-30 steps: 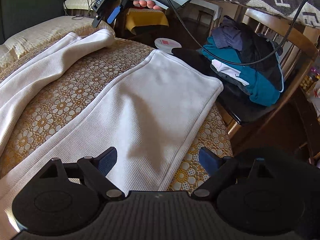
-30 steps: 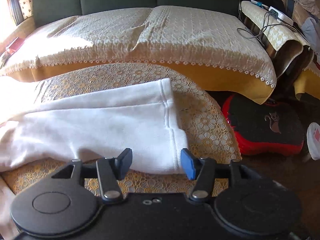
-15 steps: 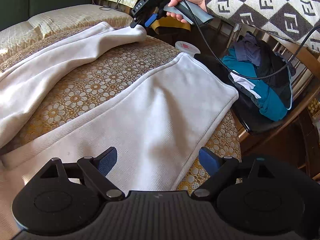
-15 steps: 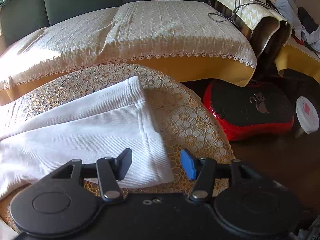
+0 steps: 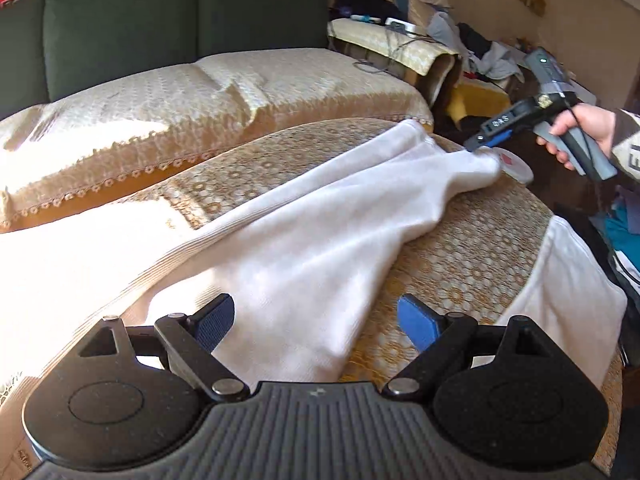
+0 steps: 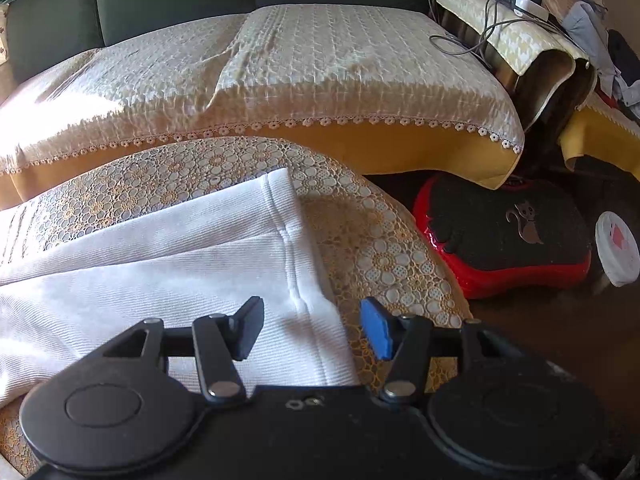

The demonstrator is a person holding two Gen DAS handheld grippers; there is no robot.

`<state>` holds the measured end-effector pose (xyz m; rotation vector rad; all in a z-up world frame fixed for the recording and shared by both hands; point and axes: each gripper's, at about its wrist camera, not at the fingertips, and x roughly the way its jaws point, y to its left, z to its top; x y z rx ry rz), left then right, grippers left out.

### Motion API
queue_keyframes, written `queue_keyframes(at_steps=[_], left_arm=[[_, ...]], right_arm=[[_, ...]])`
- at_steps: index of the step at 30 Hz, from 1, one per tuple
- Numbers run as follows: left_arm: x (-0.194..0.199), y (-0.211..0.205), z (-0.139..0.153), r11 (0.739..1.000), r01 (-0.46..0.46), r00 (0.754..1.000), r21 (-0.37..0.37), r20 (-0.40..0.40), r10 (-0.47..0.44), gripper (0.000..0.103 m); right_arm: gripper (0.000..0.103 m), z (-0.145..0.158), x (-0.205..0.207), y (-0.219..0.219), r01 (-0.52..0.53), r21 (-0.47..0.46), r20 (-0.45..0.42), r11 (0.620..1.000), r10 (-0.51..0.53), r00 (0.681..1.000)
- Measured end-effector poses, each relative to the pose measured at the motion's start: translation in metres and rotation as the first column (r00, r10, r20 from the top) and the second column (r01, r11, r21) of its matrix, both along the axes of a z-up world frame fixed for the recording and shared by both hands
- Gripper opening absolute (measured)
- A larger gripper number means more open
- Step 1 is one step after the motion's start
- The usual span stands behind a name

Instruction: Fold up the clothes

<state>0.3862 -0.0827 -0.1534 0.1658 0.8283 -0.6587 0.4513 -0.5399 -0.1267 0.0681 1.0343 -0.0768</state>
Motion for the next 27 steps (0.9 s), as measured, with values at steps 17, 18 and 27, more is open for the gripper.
queue_keyframes(at_steps=[17, 18, 27], left_arm=[[0.0, 0.016, -0.049, 0.999, -0.014, 0.999, 0.029, -0.038, 0.015, 0.089], [0.001, 0.016, -0.049, 1.0, -0.013, 0.999, 0.028, -0.038, 0.014, 0.089], [0.001, 0.017, -0.051, 1.0, -0.002, 1.0, 0.022, -0.03, 0.003, 0.089]], right_arm=[[0.103, -0.033, 0.079, 0.011, 0.023, 0.074, 0.042, 0.997, -0.026, 0.999], [0.103, -0.034, 0.081, 0.014, 0.017, 0.05, 0.04, 0.999, -0.019, 0.999], [0.103, 0.009, 0.117, 0.044, -0.025, -0.053, 0.17, 0.998, 0.033, 0.985]])
